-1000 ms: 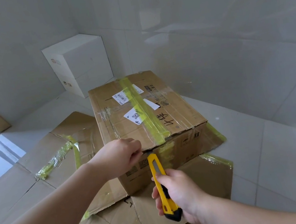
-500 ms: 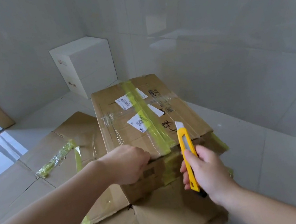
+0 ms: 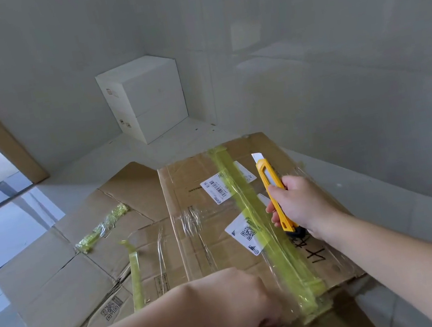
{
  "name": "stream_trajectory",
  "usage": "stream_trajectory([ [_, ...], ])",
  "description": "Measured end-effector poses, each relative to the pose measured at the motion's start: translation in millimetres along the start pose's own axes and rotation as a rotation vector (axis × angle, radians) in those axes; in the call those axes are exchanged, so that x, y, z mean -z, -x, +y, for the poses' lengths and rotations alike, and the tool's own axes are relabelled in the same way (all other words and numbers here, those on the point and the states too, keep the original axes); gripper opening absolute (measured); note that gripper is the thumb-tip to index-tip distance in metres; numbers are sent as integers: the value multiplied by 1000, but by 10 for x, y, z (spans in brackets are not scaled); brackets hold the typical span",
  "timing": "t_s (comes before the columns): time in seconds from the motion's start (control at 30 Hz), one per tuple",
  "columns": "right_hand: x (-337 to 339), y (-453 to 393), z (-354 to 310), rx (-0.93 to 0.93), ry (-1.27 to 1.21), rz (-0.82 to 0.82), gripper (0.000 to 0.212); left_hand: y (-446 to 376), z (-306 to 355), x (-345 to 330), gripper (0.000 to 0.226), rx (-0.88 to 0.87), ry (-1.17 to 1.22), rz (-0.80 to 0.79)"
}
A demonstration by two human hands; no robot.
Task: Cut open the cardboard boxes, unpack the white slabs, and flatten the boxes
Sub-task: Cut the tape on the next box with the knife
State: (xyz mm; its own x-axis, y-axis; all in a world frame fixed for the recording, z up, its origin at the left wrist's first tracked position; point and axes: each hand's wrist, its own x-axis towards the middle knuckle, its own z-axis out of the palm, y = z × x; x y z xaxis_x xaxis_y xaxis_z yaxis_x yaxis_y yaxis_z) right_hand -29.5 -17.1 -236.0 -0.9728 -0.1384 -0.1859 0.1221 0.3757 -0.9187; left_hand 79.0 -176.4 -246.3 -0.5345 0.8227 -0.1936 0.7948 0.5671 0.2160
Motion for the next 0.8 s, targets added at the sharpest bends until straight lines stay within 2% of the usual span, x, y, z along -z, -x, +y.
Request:
stream_trajectory([
  [0.1,0,-183,2,11,77,8,15,-37,-229,34,32,181,38,79],
  [0.2,-34,-342,16,-8,43,0,13,-108,-567,81,29,483,60,156],
  [0.33,-61,-448,72,-18,41,-31,14,-112,-845,107,28,734,104,165],
  [0.6,46,-552,150,-1,-12,-115,12,-321,-1173,166,32,930,-74,266],
  [0.73,33,-599,127,35,143,-105,14,-431,-1458,193,24,909,-61,361],
  [0.8,5,-666,111,40,205,-117,16,-496,-1721,227,35,931,-23,429],
])
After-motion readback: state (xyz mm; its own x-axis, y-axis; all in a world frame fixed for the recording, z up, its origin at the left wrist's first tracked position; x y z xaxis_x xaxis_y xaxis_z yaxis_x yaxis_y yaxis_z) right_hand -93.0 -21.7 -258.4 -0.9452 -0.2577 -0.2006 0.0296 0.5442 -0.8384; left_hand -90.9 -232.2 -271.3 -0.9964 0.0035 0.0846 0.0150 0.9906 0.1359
